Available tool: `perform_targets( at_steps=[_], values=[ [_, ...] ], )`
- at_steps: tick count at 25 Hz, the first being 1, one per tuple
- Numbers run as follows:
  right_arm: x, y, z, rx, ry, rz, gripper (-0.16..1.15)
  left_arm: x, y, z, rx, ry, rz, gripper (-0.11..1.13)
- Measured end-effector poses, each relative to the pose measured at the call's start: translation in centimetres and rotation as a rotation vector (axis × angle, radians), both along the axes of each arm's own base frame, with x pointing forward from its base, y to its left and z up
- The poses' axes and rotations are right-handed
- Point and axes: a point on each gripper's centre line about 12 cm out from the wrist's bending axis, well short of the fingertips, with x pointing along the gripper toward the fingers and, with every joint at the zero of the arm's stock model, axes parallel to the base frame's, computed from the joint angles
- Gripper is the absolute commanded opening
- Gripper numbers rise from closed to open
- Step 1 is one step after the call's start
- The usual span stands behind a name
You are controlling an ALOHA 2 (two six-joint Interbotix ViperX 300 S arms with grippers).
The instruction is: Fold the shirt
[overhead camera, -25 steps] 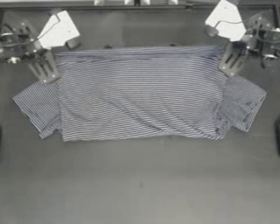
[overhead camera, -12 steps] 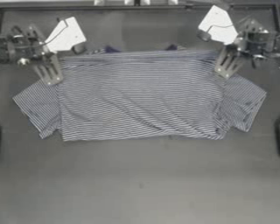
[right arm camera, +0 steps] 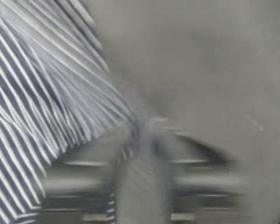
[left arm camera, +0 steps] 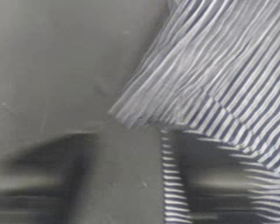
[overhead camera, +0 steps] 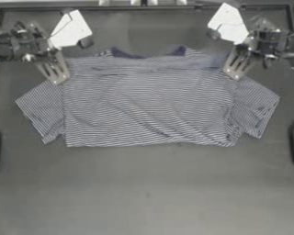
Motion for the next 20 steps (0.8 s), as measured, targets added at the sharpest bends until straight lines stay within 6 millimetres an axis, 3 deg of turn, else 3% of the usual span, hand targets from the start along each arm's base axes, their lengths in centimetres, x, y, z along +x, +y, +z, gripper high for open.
perform_targets(
  at_steps=[9,15,20],
  values=[
    [0.8,0.0,1.5,0.014,-0.080,-0.053,0.83,0.4,0.1,1.0,-0.001,-0.064,0.067,0.93],
    [0.7,1.1,4.7,0.040,-0.204,-0.162,0.82,-0.2,-0.8,5.6,0.033,-0.265,0.206,0.94],
    [0.1,3.1,7.0,0.058,-0.241,-0.250,0.84,-0.6,-2.8,8.7,-0.014,-0.436,0.273,0.93]
  ],
)
